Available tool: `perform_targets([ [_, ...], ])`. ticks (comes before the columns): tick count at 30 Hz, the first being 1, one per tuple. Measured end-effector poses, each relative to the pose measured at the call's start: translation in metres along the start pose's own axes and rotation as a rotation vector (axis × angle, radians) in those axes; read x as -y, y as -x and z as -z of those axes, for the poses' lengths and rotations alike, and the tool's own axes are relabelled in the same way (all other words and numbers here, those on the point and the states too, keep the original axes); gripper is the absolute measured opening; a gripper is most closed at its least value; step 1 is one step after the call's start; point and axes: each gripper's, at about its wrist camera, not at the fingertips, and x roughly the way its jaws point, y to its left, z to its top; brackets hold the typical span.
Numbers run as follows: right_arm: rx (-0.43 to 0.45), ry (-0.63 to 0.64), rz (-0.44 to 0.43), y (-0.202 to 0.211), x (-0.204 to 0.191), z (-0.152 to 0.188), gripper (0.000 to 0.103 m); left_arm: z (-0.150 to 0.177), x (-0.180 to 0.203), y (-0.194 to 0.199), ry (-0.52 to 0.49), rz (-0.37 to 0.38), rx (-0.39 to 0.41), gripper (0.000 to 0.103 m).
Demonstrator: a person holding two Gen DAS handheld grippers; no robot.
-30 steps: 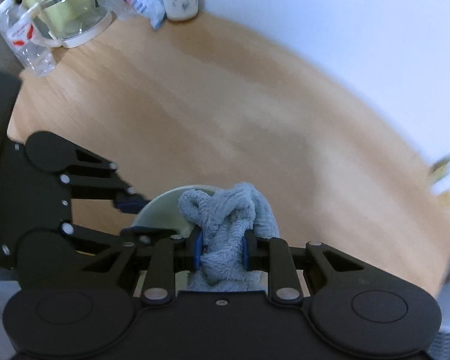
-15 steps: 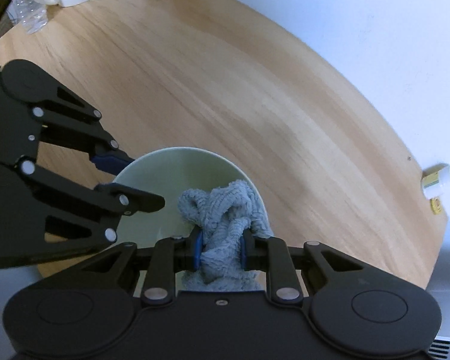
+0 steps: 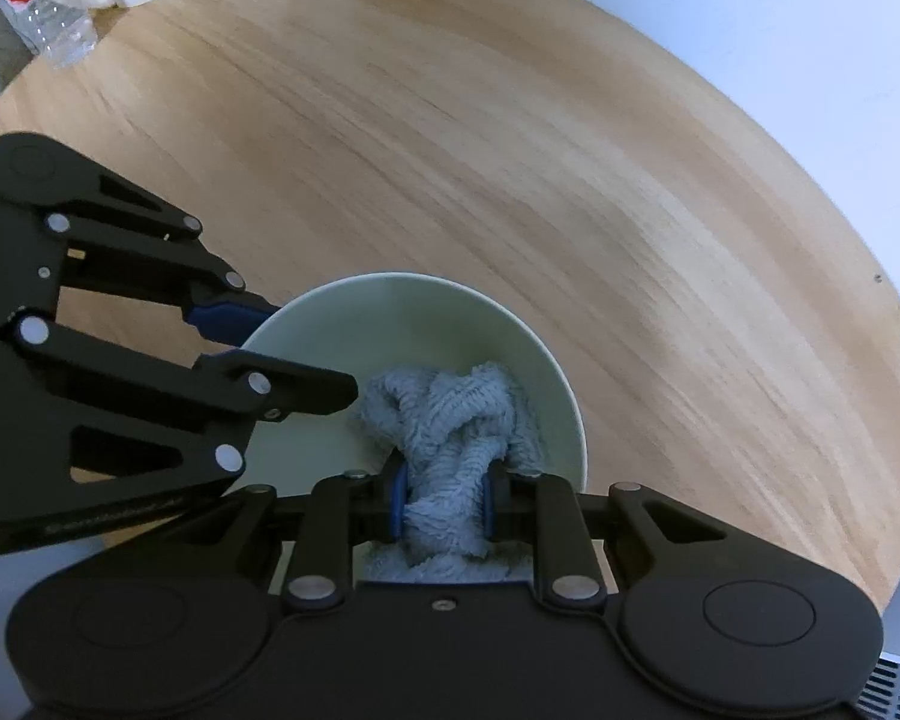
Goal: Clean bowl
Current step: 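Scrub the towel around the bowl's inside with the right gripper while the left holds the rim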
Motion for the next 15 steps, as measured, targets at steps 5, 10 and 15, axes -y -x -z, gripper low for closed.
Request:
perform_targets([
  [5, 0.049, -0.014, -0.057, 0.017, 0.008, 0.014, 0.026, -0.002, 0.004, -0.001, -0.002, 0.001, -0.013, 0.015],
  [10, -0.010, 0.106, -0.012, 0.042, -0.003, 0.016, 0.026, -0.004, 0.006, -0.003, -0.002, -0.002, -0.016, 0.015],
  [15, -0.111, 0.187, 0.009, 0.024, -0.009, 0.011, 0.026, -0.005, 0.005, -0.004, -0.011, 0.004, -0.011, 0.015],
])
